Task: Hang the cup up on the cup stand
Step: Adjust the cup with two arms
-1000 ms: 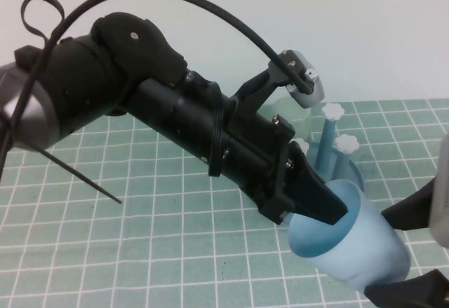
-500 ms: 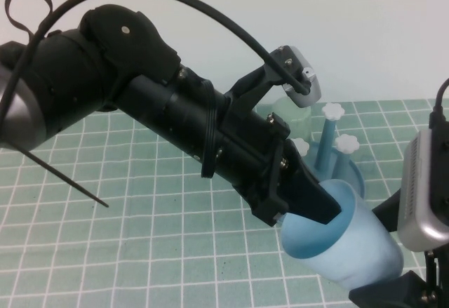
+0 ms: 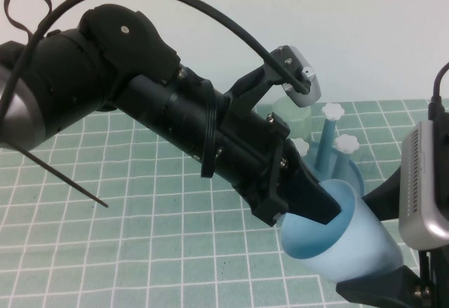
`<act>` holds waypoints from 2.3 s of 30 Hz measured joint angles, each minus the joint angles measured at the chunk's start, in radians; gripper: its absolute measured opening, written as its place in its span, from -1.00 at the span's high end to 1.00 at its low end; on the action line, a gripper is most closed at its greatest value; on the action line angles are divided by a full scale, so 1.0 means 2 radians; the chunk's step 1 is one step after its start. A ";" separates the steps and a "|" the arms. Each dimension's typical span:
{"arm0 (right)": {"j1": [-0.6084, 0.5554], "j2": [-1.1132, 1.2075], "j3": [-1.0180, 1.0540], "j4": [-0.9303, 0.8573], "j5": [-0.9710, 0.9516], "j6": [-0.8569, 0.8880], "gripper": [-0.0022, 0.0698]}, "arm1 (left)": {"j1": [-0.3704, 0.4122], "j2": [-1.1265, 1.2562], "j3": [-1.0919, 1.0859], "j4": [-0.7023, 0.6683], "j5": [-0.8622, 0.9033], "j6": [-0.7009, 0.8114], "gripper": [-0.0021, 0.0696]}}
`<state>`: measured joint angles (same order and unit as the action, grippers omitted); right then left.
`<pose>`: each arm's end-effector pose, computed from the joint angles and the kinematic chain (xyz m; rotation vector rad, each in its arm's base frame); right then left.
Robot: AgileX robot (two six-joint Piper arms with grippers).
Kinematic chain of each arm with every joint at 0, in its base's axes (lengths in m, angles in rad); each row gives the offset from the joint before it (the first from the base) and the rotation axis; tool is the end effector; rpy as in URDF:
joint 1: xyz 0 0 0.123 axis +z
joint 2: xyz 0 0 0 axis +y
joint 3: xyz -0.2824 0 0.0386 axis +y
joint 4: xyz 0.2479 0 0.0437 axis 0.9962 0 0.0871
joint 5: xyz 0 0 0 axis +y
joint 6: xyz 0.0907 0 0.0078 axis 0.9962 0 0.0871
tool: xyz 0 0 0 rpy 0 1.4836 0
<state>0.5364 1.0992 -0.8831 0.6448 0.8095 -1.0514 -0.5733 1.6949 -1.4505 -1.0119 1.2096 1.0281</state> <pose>0.1628 0.1429 0.3213 -1.4119 1.8817 0.5198 0.2540 -0.2500 0.3312 1.5106 1.9507 -1.2246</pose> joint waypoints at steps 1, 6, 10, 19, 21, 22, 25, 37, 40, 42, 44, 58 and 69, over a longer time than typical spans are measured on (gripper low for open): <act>0.000 0.000 0.000 0.003 -0.001 -0.004 -0.94 | 0.000 0.000 0.000 0.000 0.000 0.000 0.91; 0.000 0.000 0.000 0.008 0.002 -0.006 -0.88 | 0.000 0.000 0.000 0.000 0.001 0.001 0.91; 0.000 0.000 0.000 0.008 0.005 -0.006 -0.78 | 0.000 0.000 0.000 0.001 0.002 0.001 0.91; 0.000 0.008 -0.002 0.015 0.010 -0.006 -0.66 | 0.000 -0.001 -0.009 0.012 0.007 -0.001 0.87; 0.000 0.010 -0.002 0.015 0.009 -0.006 -0.66 | 0.000 -0.001 -0.016 0.014 0.007 -0.005 0.75; 0.000 0.010 -0.002 0.015 0.009 -0.006 -0.66 | 0.000 -0.001 -0.020 0.018 0.007 -0.007 0.66; 0.000 0.010 -0.002 0.015 0.009 -0.006 -0.66 | 0.000 -0.001 -0.038 0.037 0.008 -0.025 0.35; 0.000 0.011 -0.002 0.015 0.005 0.001 -0.66 | -0.001 -0.031 -0.104 0.172 0.006 -0.101 0.06; 0.000 0.011 -0.002 0.014 -0.002 0.005 -0.66 | -0.001 -0.055 -0.104 0.202 0.007 -0.118 0.05; 0.000 0.011 -0.002 0.014 -0.006 0.006 -0.66 | -0.001 -0.071 -0.104 0.197 0.007 -0.121 0.05; 0.000 0.011 -0.002 0.014 -0.009 0.006 -0.66 | -0.007 -0.082 -0.104 0.190 0.008 -0.122 0.05; 0.000 0.011 -0.002 0.009 -0.017 0.007 -0.66 | -0.105 -0.089 -0.076 0.248 0.009 -0.152 0.05; 0.000 0.011 -0.001 0.005 -0.063 0.014 -0.66 | -0.105 -0.089 -0.064 0.254 0.008 -0.164 0.05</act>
<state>0.5364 1.1206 -0.8852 0.6551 0.6839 -1.0228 -0.7839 1.5175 -1.5789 -0.5043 1.2250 0.7003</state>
